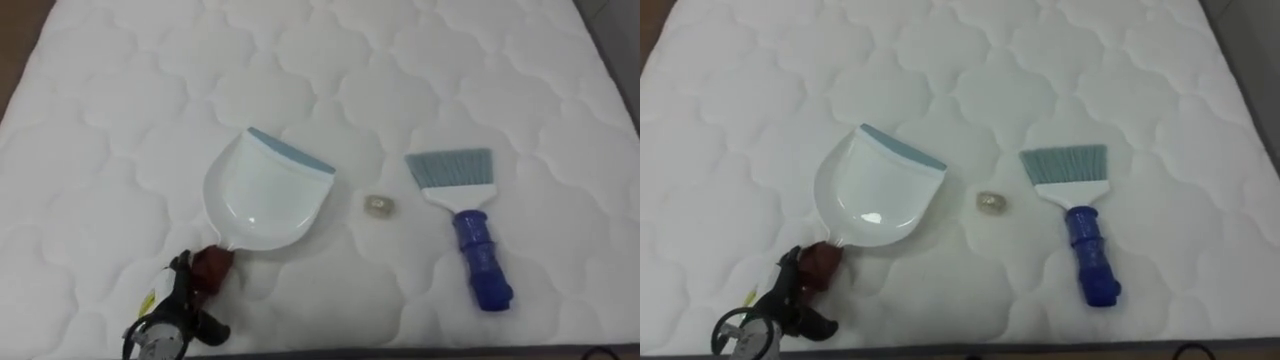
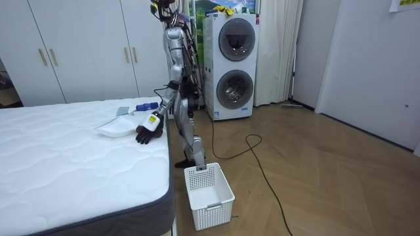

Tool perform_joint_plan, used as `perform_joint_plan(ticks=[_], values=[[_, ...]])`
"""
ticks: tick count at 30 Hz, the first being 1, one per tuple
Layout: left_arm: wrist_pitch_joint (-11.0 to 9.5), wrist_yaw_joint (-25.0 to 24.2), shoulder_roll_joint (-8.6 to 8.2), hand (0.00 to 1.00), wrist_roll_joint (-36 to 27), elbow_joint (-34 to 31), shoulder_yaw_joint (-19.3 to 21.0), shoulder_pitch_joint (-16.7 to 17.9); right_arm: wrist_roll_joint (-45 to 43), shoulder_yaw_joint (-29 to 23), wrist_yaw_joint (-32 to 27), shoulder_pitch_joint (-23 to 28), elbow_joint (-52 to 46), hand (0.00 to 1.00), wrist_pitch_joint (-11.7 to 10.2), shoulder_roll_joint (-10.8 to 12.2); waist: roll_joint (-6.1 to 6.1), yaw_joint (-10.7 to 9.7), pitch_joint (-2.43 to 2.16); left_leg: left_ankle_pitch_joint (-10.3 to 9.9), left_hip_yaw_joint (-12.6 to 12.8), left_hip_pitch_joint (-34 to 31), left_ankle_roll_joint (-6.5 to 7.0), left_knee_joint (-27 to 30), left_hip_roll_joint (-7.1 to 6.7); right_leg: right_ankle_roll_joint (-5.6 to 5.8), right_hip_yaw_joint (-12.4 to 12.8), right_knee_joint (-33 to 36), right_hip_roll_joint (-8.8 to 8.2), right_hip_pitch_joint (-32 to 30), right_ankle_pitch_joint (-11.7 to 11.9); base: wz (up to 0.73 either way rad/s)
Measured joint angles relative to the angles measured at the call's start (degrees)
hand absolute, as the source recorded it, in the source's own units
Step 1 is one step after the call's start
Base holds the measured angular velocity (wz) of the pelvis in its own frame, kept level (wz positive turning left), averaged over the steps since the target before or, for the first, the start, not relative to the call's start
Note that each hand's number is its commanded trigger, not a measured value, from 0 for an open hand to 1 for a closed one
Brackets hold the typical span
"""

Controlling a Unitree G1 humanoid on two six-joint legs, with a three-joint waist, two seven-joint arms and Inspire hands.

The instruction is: Clean bed

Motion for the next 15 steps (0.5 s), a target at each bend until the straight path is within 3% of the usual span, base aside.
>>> perform_joint_plan(ticks=[7,12,13,14,15], values=[[-0.13,1.73,-0.18,0.0,-0.07,1.35,0.04,-1.37,-0.51,0.01,-0.49,-0.17,-0.67,0.0,-0.09,0.24,-0.78,-0.84,-0.03,0.01,0.45,-2.08,0.04,1.31,-0.17,0.07,0.06,1.09,-0.46,-1.99,-0.06,0.0],[-1.11,3.18,-0.15,0.0,-0.91,3.37,0.12,-3.44,-0.58,0.06,-1.07,-0.09,-1.07,0.0,-0.15,0.33,-1.59,-1.12,0.33,0.01,0.57,-4.35,0.03,2.91,-0.2,-0.11,0.09,2.08,-0.71,-3.66,-0.15,0.02],[-1.39,3.35,-0.16,0.12,-1.07,3.75,0.12,-3.79,-0.58,0.08,-1.16,-0.02,-1.17,0.0,-0.16,0.33,-1.69,-1.13,0.4,0.01,0.56,-4.61,0.03,3.06,-0.2,-0.11,0.1,2.08,-0.71,-3.84,-0.15,0.06],[-1.61,3.86,-0.17,0.82,-1.16,4.33,0.13,-4.36,-0.59,0.09,-1.3,0.02,-1.44,0.0,-0.12,0.35,-1.87,-1.1,0.49,0.01,0.57,-5.16,0.03,3.52,-0.18,-0.17,0.24,2.14,-0.69,-4.2,-0.1,0.05],[-1.83,4.26,-0.21,1.0,-1.57,4.86,0.08,-4.9,-0.58,0.09,-1.5,0.02,-1.88,0.0,-0.12,0.35,-2.01,-1.12,0.47,0.01,0.57,-5.87,0.04,3.88,-0.19,-0.17,0.35,2.27,-0.71,-4.77,-0.01,0.03]])
